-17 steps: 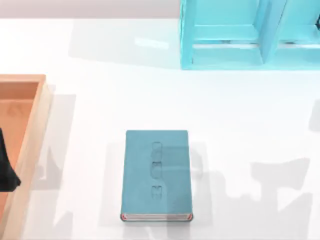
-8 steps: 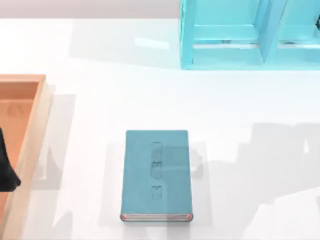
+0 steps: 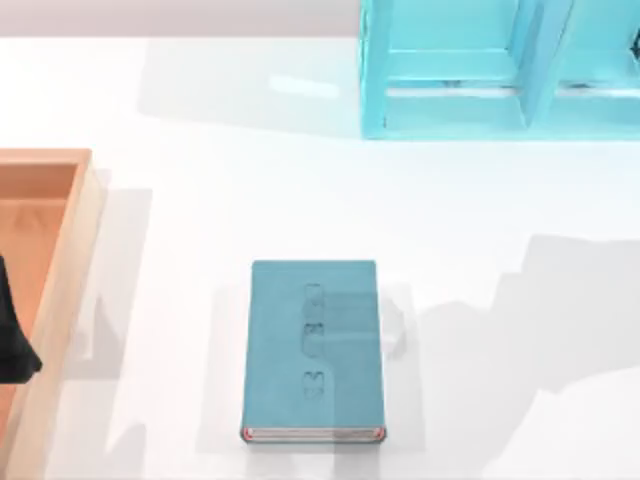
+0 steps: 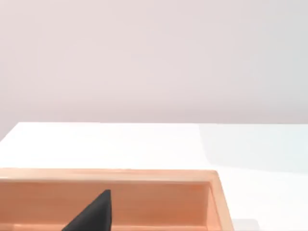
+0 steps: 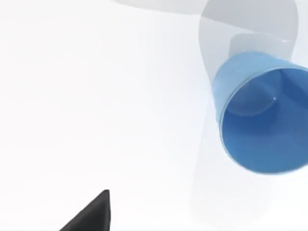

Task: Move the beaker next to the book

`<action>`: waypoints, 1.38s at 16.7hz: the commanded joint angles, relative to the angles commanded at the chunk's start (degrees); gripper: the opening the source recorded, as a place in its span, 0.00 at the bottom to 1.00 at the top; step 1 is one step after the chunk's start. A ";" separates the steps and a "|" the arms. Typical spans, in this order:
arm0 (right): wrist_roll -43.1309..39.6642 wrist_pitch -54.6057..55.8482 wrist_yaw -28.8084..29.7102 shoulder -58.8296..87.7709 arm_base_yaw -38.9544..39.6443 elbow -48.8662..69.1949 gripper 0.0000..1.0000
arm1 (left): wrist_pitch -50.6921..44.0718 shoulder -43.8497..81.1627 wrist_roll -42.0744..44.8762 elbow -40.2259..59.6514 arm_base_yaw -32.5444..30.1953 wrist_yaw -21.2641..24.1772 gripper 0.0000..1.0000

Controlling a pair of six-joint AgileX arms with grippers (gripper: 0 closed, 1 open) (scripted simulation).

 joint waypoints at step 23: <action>0.18 21.23 0.04 5.54 -0.12 -15.83 0.47 | 0.00 0.00 0.00 0.00 0.00 0.00 1.00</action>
